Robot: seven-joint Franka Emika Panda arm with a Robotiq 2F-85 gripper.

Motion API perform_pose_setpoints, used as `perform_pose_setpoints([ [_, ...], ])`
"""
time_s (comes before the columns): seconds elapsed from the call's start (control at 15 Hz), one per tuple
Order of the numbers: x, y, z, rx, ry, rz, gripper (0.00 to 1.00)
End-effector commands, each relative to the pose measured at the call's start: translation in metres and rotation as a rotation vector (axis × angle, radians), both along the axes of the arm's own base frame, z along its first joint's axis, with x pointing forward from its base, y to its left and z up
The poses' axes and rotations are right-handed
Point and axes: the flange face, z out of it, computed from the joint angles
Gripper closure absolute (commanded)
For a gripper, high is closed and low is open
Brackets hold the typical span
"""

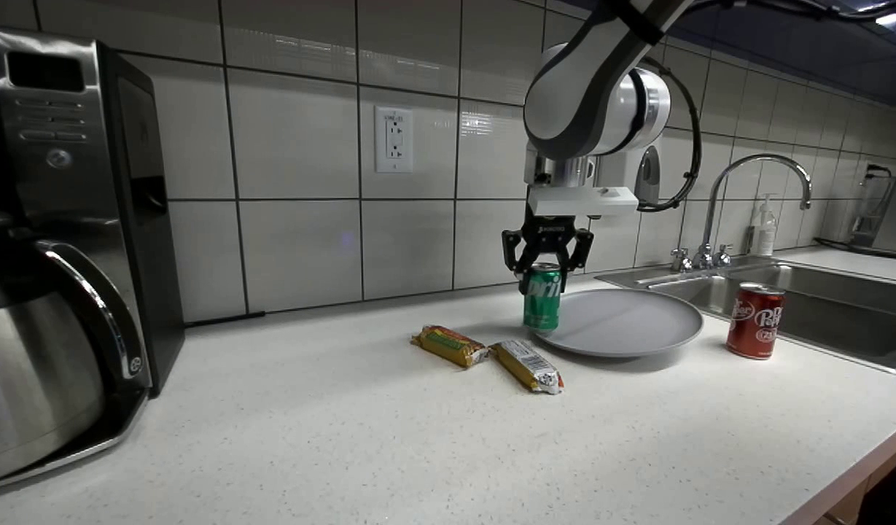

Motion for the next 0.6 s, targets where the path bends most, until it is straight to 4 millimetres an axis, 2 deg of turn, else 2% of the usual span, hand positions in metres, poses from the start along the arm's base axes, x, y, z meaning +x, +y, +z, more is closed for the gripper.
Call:
perform_pose_setpoints([
  [0.0, -0.012, -0.001, 0.013, -0.004, -0.047, 0.005, 0.62],
  [0.53, -0.025, -0.01, 0.017, 0.01, -0.091, -0.004, 0.62],
])
